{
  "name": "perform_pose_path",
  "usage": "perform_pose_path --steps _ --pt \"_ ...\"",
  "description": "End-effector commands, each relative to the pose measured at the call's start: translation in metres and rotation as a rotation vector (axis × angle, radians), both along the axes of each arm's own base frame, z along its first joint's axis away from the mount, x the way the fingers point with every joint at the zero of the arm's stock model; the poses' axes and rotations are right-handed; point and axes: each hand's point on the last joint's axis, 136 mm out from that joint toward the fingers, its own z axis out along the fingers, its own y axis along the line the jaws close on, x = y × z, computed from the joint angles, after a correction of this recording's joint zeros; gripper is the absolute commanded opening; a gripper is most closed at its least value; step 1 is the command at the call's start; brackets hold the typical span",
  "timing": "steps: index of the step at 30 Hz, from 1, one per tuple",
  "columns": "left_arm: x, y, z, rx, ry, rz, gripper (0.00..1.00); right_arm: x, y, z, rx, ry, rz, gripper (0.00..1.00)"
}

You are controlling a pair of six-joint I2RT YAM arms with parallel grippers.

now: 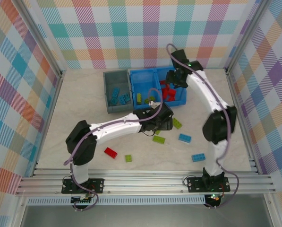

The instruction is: Sort the legos into containers by color

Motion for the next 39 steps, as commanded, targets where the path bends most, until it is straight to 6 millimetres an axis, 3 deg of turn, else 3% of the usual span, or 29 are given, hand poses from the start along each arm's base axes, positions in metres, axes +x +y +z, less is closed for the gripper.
perform_pose_path --steps 1,6,10,14,19,26,28,31,35,39 --pt "-0.008 0.006 -0.027 0.125 0.060 -0.070 0.85 -0.045 -0.007 0.045 0.081 -0.073 0.013 0.65" --pt "-0.003 0.005 -0.058 0.184 0.148 -0.147 0.82 -0.117 -0.007 0.064 0.223 -0.109 0.111 0.71" --pt "0.006 0.012 -0.075 0.210 0.175 -0.170 0.79 -0.172 -0.004 0.066 0.328 -0.096 0.194 0.72" --pt "0.013 0.016 -0.084 0.222 0.182 -0.187 0.72 -0.211 -0.008 0.062 0.383 -0.059 0.206 0.72" --pt "0.014 0.012 -0.093 0.234 0.188 -0.218 0.59 -0.237 -0.018 0.052 0.405 -0.029 0.168 0.71" --pt "0.019 0.013 -0.097 0.251 0.164 -0.220 0.38 -0.240 -0.018 0.048 0.425 -0.031 0.155 0.69" --pt "0.022 0.015 -0.088 0.254 0.141 -0.204 0.36 -0.239 -0.016 0.049 0.425 -0.034 0.164 0.69" --pt "0.030 0.024 -0.050 0.245 0.070 -0.164 0.35 -0.239 -0.010 0.055 0.438 -0.053 0.213 0.68" --pt "0.051 0.035 0.004 0.161 0.031 -0.109 0.35 -0.238 0.016 0.058 0.433 -0.087 0.348 0.66" --pt "0.085 0.050 0.028 0.100 0.024 -0.055 0.35 -0.240 0.054 0.060 0.360 -0.193 0.480 0.67"
